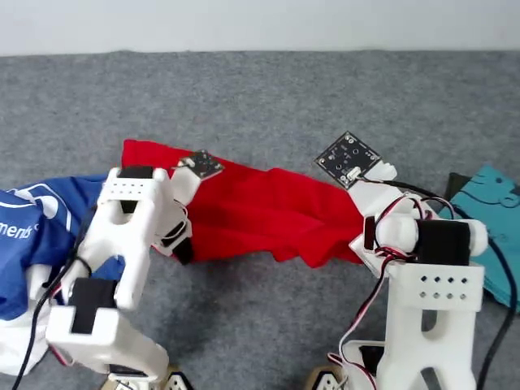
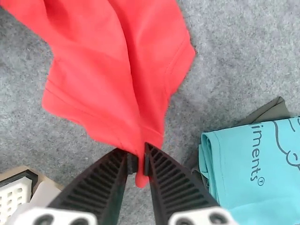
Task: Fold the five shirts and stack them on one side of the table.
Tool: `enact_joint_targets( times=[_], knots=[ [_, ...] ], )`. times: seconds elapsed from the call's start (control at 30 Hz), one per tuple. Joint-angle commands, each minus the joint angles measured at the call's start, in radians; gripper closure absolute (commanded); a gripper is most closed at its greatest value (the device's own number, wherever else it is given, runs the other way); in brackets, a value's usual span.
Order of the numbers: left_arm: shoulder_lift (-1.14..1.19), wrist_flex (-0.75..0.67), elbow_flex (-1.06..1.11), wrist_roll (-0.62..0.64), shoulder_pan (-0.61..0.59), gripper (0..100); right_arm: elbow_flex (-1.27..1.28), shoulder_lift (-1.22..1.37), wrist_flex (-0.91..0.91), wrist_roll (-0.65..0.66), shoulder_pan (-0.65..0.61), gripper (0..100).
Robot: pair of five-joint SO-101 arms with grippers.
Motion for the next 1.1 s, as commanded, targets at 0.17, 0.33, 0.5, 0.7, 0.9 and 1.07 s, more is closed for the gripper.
enact_joint_targets(
  times=[0.17, 0.33, 0.5, 0.7, 0.9, 1.07],
  knots=[
    [0.153, -0.005, -0.170, 0.044, 0.002, 86, -0.008, -0.019, -0.016, -0.011, 0.005, 98.8],
    [0.153, 0.031, -0.173, 0.043, -0.003, 98, -0.009, -0.025, -0.016, -0.011, 0.012, 98.8],
    [0.029, 0.166, -0.197, 0.043, -0.006, 99, -0.063, -0.031, -0.008, -0.012, 0.012, 98.8],
    [-0.342, 0.308, -0.225, -0.011, -0.006, 99, -0.245, -0.027, -0.010, -0.008, 0.007, 98.8],
    [-0.623, 0.387, -0.361, -0.011, -0.006, 99, -0.416, -0.021, -0.091, -0.003, 0.007, 98.8],
    [-0.721, 0.388, -0.479, -0.011, -0.008, 99, -0.554, -0.021, -0.205, 0.066, 0.007, 98.8]
  ],
)
